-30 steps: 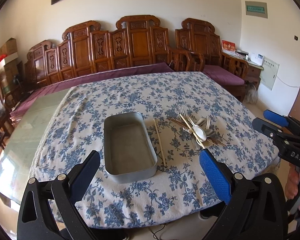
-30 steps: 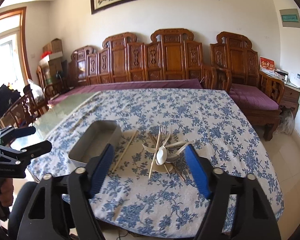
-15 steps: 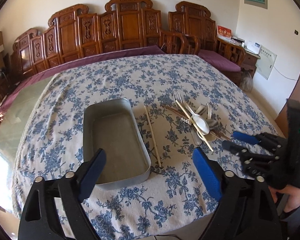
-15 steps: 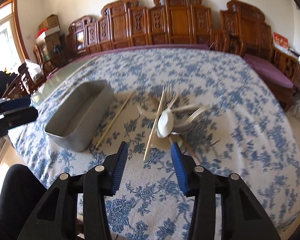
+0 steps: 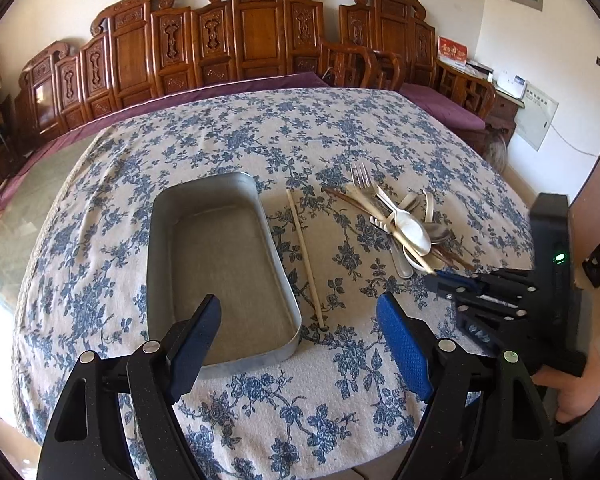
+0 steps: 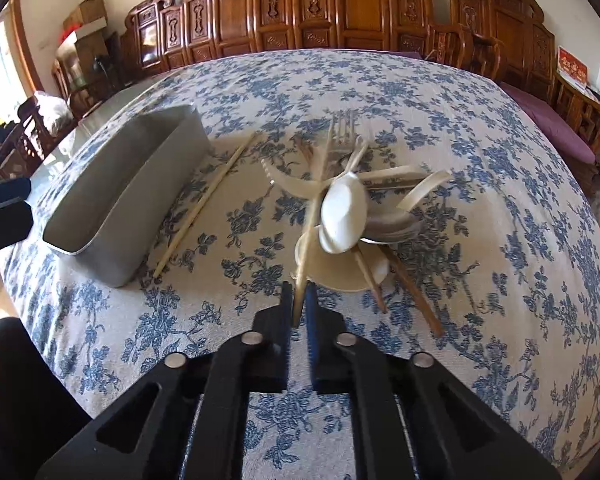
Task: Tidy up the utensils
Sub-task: 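Reach left tool toward the loose chopstick while right tool grasps a wooden chopstick from the pile, then close the left tool on the loose wooden chopstick and lift it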
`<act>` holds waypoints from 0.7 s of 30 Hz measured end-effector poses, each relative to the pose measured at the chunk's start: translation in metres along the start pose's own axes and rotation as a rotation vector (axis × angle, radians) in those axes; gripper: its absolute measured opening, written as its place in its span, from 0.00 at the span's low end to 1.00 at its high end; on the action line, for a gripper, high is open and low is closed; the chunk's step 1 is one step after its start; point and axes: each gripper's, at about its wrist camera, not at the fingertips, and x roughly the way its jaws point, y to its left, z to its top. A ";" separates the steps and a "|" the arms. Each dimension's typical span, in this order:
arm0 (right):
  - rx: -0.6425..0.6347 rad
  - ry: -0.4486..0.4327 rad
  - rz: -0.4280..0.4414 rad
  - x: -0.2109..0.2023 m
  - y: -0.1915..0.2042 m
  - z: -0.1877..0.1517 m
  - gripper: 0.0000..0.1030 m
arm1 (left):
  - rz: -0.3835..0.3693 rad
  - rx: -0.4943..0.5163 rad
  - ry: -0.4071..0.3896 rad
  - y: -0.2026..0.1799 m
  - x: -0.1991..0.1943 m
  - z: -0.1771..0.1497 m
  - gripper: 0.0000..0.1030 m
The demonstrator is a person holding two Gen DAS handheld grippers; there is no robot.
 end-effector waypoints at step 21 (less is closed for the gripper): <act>0.049 -0.201 0.045 -0.078 -0.038 0.031 0.06 | 0.007 0.115 0.277 -0.024 0.108 0.054 0.25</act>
